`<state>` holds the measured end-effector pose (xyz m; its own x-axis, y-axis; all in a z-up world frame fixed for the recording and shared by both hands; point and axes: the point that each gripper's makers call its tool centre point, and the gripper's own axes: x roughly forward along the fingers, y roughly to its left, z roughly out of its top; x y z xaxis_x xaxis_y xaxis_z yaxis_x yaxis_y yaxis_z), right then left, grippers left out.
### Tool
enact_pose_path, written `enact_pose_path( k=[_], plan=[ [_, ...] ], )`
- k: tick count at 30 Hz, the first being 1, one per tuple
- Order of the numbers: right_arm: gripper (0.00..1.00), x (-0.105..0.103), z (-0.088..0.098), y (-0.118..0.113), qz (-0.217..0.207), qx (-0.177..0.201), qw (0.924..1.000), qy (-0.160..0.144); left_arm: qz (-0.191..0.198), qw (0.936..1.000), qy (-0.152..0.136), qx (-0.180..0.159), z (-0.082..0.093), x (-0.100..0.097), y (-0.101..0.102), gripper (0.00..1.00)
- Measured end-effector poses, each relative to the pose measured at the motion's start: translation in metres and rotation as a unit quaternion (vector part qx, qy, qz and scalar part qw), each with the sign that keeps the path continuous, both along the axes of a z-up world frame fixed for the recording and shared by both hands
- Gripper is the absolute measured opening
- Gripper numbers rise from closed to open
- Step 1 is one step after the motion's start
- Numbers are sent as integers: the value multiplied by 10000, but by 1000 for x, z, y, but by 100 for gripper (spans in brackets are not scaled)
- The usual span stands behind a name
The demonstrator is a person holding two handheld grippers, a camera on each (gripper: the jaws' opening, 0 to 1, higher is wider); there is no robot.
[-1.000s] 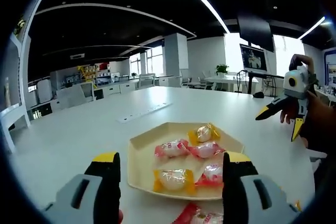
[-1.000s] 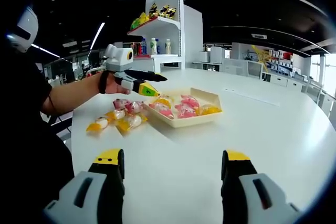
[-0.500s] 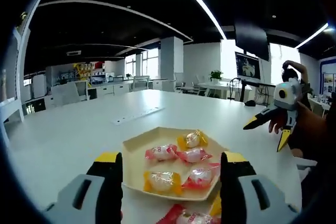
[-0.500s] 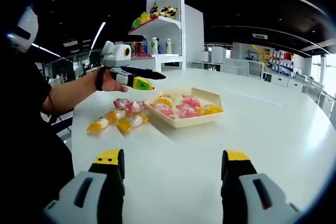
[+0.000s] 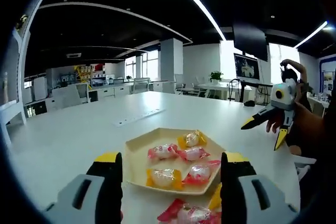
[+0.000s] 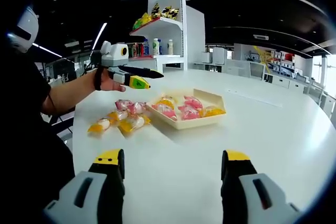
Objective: Pick up the marshmallows scattered on the table and place them into the bowl on the table
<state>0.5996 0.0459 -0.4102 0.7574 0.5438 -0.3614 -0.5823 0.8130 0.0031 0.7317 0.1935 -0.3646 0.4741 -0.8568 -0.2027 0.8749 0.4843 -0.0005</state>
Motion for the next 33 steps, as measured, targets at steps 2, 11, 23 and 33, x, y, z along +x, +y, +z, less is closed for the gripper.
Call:
enact_pose_path(
  k=[2, 11, 23, 33],
  plan=[
    [74, 0, 0, 1, 12, -1, 10000, -1, 7, 10000, -11, 15, 0, -1, 2, 76],
    [74, 2, 1, 2, 22, 4, 10000, -11, -41, 9998, -48, 212, -7, -4, 9, 75],
    [74, 2, 3, 2, 19, 11, 10000, -35, -176, 9986, -71, 501, -14, -10, 22, 72],
    [74, 3, 3, 5, 61, -20, 10000, -23, -56, 9979, -210, 618, -10, -7, 35, 71]
  ],
)
